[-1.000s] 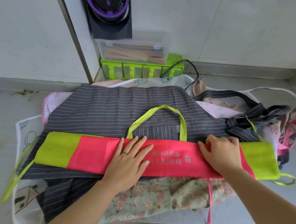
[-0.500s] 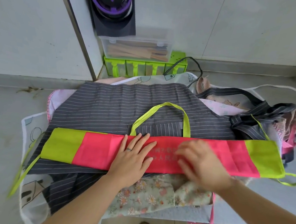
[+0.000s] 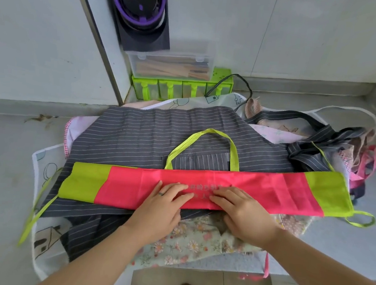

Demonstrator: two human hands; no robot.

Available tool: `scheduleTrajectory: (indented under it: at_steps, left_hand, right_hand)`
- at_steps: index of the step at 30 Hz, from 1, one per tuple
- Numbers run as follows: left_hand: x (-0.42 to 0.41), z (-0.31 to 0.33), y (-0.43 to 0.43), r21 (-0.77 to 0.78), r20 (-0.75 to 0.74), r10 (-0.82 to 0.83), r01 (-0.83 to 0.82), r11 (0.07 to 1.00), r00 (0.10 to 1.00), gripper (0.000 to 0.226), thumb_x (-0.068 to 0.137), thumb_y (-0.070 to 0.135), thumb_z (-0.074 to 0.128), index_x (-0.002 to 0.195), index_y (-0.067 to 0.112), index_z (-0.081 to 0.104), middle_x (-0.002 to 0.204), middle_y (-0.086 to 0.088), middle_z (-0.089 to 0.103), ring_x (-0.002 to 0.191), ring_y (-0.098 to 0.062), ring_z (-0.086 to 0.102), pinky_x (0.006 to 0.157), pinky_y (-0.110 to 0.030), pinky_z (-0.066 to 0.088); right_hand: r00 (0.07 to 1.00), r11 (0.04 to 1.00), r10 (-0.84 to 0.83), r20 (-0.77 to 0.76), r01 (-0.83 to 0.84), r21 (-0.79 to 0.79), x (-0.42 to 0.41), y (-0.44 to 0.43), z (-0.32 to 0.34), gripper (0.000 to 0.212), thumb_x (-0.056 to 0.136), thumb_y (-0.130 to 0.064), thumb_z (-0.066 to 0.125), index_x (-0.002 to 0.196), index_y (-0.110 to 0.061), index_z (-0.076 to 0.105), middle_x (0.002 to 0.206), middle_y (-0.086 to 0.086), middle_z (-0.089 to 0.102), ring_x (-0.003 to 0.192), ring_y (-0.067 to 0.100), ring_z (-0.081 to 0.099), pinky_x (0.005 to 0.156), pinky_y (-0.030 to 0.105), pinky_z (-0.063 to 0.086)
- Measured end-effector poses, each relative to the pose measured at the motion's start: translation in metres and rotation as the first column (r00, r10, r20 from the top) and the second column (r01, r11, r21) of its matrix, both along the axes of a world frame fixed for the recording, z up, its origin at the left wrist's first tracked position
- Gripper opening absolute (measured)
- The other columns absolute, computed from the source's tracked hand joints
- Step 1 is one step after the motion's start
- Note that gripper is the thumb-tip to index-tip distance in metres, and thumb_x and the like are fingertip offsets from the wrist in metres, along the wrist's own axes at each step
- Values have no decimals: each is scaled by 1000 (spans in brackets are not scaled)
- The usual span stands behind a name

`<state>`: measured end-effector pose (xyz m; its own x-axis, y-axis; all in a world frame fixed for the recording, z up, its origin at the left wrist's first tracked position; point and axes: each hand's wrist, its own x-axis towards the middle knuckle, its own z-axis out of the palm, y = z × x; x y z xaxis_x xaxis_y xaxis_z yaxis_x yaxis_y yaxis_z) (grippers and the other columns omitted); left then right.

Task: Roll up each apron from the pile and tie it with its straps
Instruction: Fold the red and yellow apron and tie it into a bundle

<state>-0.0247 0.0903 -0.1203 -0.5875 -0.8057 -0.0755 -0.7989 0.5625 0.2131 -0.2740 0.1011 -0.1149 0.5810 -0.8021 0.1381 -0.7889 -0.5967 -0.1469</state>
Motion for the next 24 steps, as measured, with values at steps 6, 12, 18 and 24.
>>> scheduleTrajectory:
  at_steps: [6, 12, 18, 24]
  left_hand:
    - [-8, 5, -6, -31, -24, 56, -57, 998, 998, 47, 97, 34, 34, 139, 22, 48, 137, 2, 43, 126, -22, 44, 112, -43, 34]
    - [5, 27, -5, -20, 195, 77, -75, 997, 978, 76, 86, -10, 45, 151, 22, 23, 108, 3, 26, 99, -15, 35, 68, -25, 35]
    - [26, 48, -10, 287, 171, 113, -159, 945, 979, 28, 103, 28, 35, 122, 24, 54, 103, 6, 51, 89, -13, 53, 78, -32, 47]
    - [47, 37, -26, 5, 279, 246, -258, 966, 928, 32, 103, 42, 22, 108, 23, 46, 95, 10, 57, 81, -14, 57, 74, -31, 41]
  right_hand:
    - [983, 987, -156, -100, 151, -56, -9, -2, 0, 57, 42, 4, 86, 96, -10, 74, 92, 3, 67, 80, 23, 65, 62, 32, 58]
    - [900, 950, -273, -341, 308, 53, -7, -2, 32, 46, 79, 5, 56, 119, -17, 62, 111, 3, 55, 99, 22, 57, 65, 28, 46]
    - [885, 849, -184, -428, 362, 384, -19, -24, 58, 38, 86, 4, 38, 115, -11, 58, 113, 5, 62, 96, 22, 60, 64, 25, 41]
    - [865, 873, -338, -372, 436, 219, -19, -29, 35, 6, 94, -15, 34, 94, -19, 39, 95, 3, 61, 91, 25, 54, 81, 36, 33]
